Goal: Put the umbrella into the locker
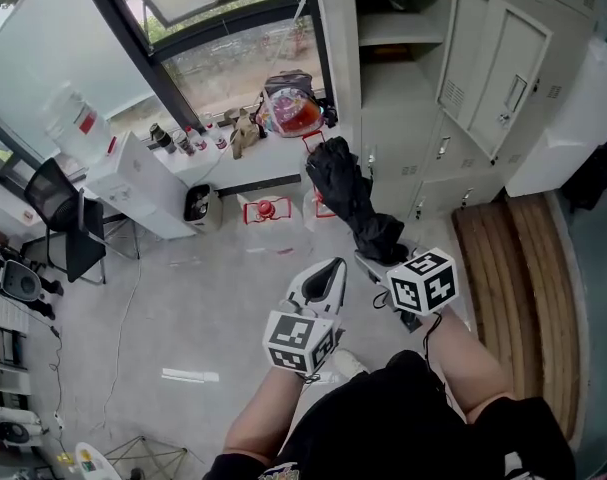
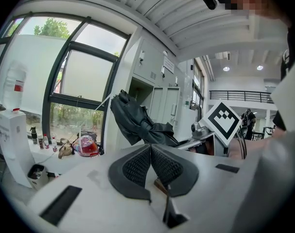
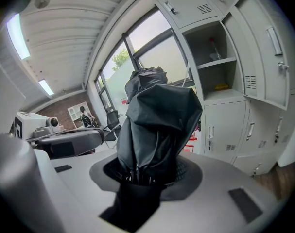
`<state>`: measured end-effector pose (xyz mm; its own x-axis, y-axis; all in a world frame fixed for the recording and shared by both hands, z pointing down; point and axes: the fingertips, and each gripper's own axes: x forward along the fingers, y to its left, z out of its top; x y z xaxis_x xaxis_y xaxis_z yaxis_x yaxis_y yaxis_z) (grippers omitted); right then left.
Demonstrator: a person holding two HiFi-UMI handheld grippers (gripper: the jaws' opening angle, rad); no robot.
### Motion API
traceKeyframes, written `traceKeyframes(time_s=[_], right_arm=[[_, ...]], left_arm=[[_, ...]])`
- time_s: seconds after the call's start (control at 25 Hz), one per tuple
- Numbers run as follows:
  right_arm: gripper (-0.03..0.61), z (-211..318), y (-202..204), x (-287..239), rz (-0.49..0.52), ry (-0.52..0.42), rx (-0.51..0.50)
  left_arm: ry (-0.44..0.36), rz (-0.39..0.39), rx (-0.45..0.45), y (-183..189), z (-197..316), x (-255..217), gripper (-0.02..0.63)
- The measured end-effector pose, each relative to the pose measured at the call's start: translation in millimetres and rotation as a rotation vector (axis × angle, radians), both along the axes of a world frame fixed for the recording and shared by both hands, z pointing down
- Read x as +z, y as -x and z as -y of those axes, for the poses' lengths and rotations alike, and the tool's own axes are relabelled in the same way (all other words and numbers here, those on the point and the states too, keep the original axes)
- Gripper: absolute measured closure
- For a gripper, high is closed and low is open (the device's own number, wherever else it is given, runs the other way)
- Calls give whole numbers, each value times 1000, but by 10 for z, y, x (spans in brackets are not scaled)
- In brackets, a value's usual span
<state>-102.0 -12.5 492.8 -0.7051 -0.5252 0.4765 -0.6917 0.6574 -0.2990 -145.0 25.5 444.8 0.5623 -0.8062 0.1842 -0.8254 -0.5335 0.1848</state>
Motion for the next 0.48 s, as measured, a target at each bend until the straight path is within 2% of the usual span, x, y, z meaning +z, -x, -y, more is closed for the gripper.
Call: traceKeyframes(time_s=[0.48], right_arm=[[360, 31, 64, -41, -28, -4, 30]], left_arm=[[-11, -35, 20, 111, 20, -44, 597]])
